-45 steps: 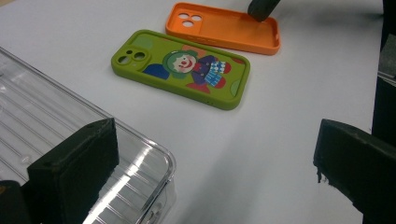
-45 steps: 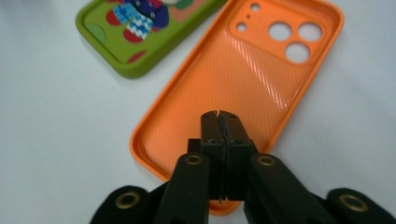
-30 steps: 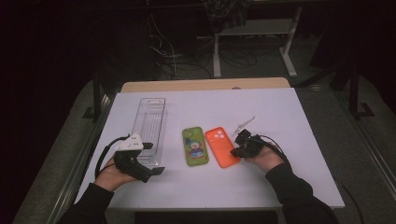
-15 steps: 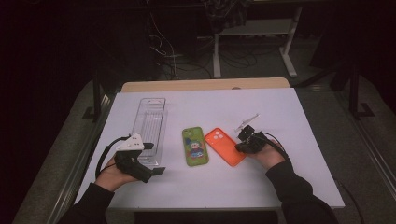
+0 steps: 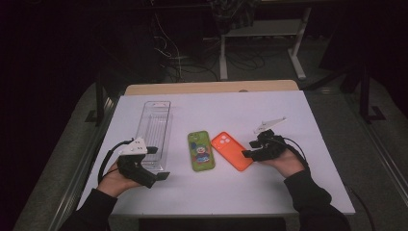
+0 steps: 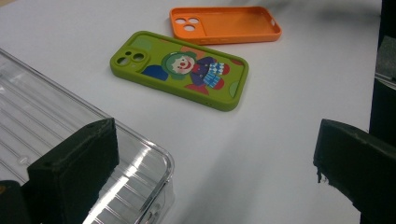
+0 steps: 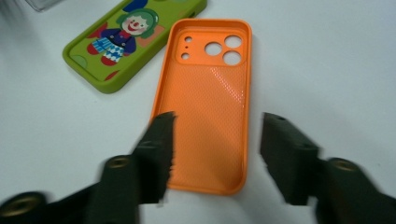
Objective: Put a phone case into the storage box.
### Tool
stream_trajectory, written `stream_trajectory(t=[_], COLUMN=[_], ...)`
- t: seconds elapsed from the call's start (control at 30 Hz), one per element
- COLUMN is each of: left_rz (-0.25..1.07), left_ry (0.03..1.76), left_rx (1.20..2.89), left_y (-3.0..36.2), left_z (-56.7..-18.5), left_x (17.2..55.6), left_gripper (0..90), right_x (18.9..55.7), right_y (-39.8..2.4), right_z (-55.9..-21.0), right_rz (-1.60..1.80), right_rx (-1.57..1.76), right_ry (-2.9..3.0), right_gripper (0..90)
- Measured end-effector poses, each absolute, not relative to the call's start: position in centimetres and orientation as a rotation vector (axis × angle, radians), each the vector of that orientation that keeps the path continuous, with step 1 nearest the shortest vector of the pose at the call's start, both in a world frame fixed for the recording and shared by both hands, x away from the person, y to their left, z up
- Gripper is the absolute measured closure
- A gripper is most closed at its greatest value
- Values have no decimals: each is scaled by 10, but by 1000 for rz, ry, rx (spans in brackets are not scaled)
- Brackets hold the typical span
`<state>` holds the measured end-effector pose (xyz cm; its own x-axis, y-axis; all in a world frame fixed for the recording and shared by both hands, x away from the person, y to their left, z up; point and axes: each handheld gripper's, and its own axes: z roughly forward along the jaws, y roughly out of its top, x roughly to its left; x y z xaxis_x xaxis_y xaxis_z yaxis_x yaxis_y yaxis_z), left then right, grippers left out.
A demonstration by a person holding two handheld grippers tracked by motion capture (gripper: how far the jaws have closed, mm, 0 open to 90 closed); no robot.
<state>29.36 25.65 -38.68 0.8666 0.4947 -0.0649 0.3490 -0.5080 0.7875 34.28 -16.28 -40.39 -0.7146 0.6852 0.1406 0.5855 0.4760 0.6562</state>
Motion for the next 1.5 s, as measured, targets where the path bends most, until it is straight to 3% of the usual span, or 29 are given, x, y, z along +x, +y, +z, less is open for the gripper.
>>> stream_trajectory(t=[0.1,0.23,0.27,0.57,1.5], left_rz=[211,209,211,210,209], left_ry=[608,610,610,605,602], left_rx=[2160,2149,2142,2143,2139], left_y=[257,257,258,256,256], left_z=[-387,-386,-387,-387,-386], left_x=[294,294,294,294,294], left_gripper=[0,0,0,0,0], right_x=[334,323,316,297,305], right_y=[-168,-172,-175,-187,-179], right_z=[-402,-402,-404,-415,-402], right_rz=[1084,1111,1114,1173,1079], right_rx=[1080,1071,1059,1047,1079], right_ry=[2527,2514,2514,2500,2526], right_gripper=[288,209,134,0,0])
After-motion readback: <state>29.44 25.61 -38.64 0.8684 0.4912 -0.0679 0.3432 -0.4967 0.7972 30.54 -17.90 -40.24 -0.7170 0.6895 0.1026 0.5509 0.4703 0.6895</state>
